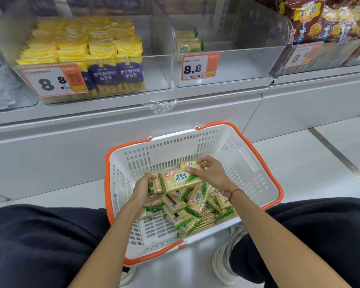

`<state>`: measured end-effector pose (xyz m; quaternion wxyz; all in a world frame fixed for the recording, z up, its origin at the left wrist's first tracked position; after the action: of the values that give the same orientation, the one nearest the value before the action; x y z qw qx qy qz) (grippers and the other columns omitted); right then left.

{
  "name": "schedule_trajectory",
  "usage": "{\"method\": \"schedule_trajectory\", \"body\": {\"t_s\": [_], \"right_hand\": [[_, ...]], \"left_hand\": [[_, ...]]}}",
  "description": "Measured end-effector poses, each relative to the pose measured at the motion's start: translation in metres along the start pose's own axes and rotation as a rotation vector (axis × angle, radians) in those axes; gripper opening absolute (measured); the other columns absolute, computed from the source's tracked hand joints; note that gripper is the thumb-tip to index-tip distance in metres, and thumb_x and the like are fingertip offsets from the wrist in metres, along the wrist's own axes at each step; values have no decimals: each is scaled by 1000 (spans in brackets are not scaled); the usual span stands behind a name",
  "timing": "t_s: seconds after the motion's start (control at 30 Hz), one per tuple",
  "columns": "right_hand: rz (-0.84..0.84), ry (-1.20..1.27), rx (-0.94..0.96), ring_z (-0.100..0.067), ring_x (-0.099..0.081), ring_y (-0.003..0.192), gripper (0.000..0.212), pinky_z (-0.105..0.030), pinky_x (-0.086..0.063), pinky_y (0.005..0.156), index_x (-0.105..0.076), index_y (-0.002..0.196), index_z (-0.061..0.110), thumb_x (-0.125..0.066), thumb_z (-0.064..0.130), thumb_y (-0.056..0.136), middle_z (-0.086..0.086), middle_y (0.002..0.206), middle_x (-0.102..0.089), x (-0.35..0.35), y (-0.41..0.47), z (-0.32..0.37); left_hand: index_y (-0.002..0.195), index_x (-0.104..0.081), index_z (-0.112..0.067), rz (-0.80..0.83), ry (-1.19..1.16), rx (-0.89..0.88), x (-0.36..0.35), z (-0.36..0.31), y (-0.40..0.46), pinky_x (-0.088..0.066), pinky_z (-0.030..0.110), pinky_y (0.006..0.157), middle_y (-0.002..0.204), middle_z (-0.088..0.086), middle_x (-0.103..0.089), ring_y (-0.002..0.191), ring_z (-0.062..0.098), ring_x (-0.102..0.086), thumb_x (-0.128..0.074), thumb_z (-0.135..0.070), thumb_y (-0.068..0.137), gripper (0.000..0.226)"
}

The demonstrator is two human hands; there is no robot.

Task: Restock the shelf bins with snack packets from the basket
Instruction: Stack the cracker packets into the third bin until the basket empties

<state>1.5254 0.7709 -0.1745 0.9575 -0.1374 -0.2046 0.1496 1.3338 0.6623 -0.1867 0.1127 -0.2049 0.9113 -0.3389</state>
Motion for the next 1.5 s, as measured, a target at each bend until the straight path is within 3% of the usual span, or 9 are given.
{"method": "schedule_trajectory", "body": {"t_s": [0.2, 0.3, 0.47, 0.67, 0.87, 1.0, 1.13, 1.33, 1.5], "right_hand": [[-169, 20, 42, -12, -54, 100, 42, -27, -47, 74, -64, 102, 23, -81, 44, 69, 3, 109, -57, -18, -9, -2], [-120, -72, 72, -9, -53, 102, 46, -25, -46, 77, -65, 107, 25, -77, 50, 70, 7, 114, -59, -28, -7, -7], [-122, -270, -19, -21, -54, 112, 58, -37, -47, 93, -45, 132, 14, -54, 53, 89, -5, 131, -52, -39, 5, -34], [559, -887, 54, -28, -34, 136, 76, -45, -35, 109, -34, 145, 21, -66, 49, 83, -6, 146, -39, -98, -9, -68], [570, -1130, 202, -25, -47, 124, 50, -40, -47, 96, -46, 139, 24, -58, 13, 91, -4, 136, -52, -118, -15, -67], [513, -905, 181, -23, -61, 104, 34, -35, -52, 84, -59, 129, 20, -51, 20, 95, -4, 125, -63, -99, -9, -64], [289, -396, 35, -24, -52, 60, 37, -41, -49, 72, -63, 80, 4, -44, 28, 100, -9, 64, -56, -62, -6, -51], [294, 328, -317, -22, -63, 91, 31, -33, -54, 79, -59, 104, 4, -38, 26, 102, -10, 94, -66, -22, -15, -20], [196, 276, -163, -26, -62, 102, 35, -45, -49, 95, -67, 108, 13, -51, 41, 94, -11, 106, -66, -27, -11, 9]], "left_hand": [[121, -55, -24, 59, -36, -32, -14, 0, 1, -58, 33, 64, 119, 6, -61, 105, 24, -62, -52, -47, 92, 37], [143, -37, -18, 17, 0, -37, -12, 8, 5, -60, 32, 66, 140, 7, -47, 121, 25, -53, -66, -39, 87, 67], [150, -10, -18, -87, 17, -84, 0, 11, 10, -53, 17, 52, 153, 7, -28, 122, 31, -52, -52, -32, 97, 69], [150, -10, -17, -191, -109, -85, 18, 8, 14, -51, 24, 61, 151, 7, -30, 114, 31, -57, -49, -28, 99, 65], [128, -36, -11, -173, -218, -104, 14, 1, 18, -59, 32, 68, 136, 15, -42, 96, 21, -58, -48, -21, 95, 36], [132, -34, -12, -167, -228, -114, 16, -3, 14, -59, 31, 70, 132, 9, -45, 86, 18, -63, -48, -20, 96, 40], [134, -36, -11, -183, -283, -139, 27, -8, 11, -59, 27, 59, 120, 8, -54, 87, 16, -61, -49, -13, 96, 41], [118, -39, -13, -220, -285, -183, 33, -20, 2, -57, 32, 58, 95, 3, -56, 79, 12, -57, -42, -11, 96, 22], [109, -43, -10, -172, -148, -141, 20, -21, -3, -47, 31, 59, 97, 8, -55, 76, 15, -55, -37, -15, 94, 16]]}}
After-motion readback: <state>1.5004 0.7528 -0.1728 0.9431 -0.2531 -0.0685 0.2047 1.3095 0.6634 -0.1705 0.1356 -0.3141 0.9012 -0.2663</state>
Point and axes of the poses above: each hand's wrist, its own y-axis towards the middle knuckle, its own x-axis out of the back of the hand, z = x × y, the point moved 5 cm from there along y, towards the middle knuckle
